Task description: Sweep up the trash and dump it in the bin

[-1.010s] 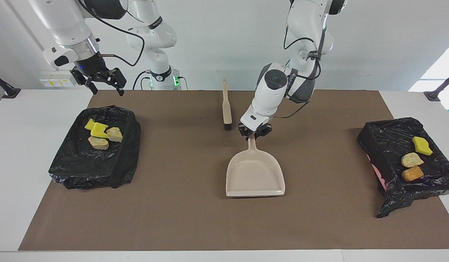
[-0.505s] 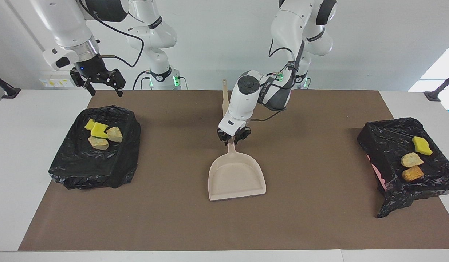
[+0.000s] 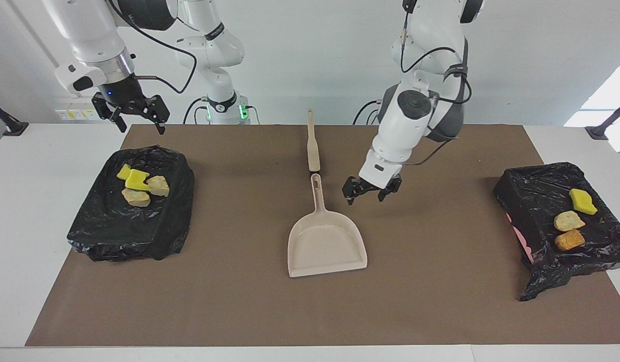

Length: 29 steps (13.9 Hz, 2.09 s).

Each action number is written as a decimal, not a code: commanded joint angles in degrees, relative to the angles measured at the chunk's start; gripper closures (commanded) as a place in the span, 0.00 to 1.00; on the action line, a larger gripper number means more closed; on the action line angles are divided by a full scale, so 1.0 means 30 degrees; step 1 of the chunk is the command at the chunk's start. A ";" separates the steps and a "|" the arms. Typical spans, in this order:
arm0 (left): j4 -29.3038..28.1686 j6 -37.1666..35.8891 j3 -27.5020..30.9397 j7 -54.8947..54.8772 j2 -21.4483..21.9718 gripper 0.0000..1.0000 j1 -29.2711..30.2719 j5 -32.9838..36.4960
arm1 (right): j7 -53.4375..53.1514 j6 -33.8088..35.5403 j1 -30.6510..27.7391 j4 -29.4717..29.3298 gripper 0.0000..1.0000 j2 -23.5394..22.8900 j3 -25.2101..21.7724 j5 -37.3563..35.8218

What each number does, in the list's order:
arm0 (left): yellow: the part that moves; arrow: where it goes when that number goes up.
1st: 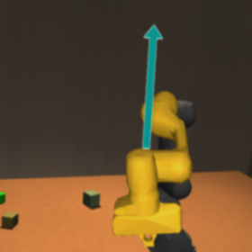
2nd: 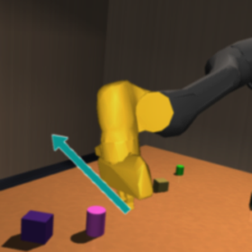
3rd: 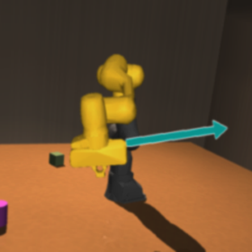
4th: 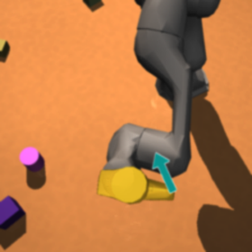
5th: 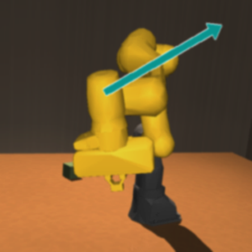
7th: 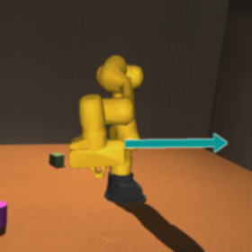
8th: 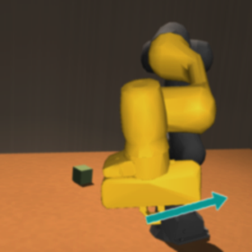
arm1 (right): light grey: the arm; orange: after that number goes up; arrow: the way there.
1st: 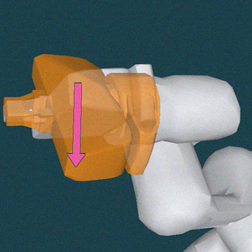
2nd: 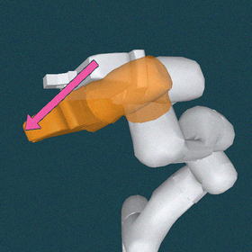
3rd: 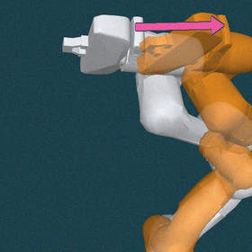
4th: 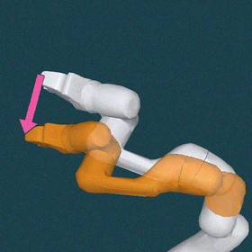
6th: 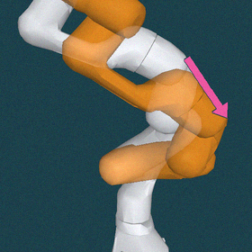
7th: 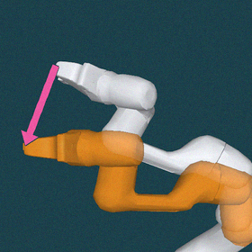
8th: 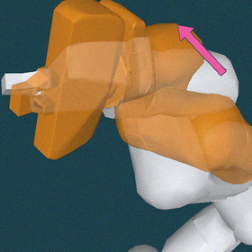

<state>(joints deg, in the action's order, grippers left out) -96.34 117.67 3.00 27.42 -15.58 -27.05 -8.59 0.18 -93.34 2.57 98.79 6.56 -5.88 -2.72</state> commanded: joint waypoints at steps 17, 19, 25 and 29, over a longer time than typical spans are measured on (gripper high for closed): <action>0.0325 -0.8637 -0.0210 -1.0751 0.5865 0.00 0.7845 0.2161 | 0.0527 0.0968 -0.0184 -0.0644 0.00 0.0420 0.0347 0.0088; 0.0413 -0.8958 -0.0210 -1.0721 0.5865 0.00 0.7845 0.2190 | 0.0556 0.0997 -0.0184 -0.0586 0.00 0.0420 0.0347 0.0088; 0.1995 -1.0043 -0.0239 -1.0751 0.5690 0.00 0.7786 0.2747 | 0.0585 0.0968 -0.0184 -0.0498 0.00 0.0478 0.0347 0.0088; 0.1879 -1.0101 -0.0239 -1.0780 0.5777 0.00 0.7815 0.2747 | 0.0672 0.0938 -0.0184 -0.0498 0.00 0.0478 0.0347 0.0088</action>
<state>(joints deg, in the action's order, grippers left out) -91.60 88.95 2.81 -4.38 2.00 -4.29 -1.24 0.26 -91.42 2.65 97.16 7.40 -5.29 -2.71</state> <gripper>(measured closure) 0.000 0.000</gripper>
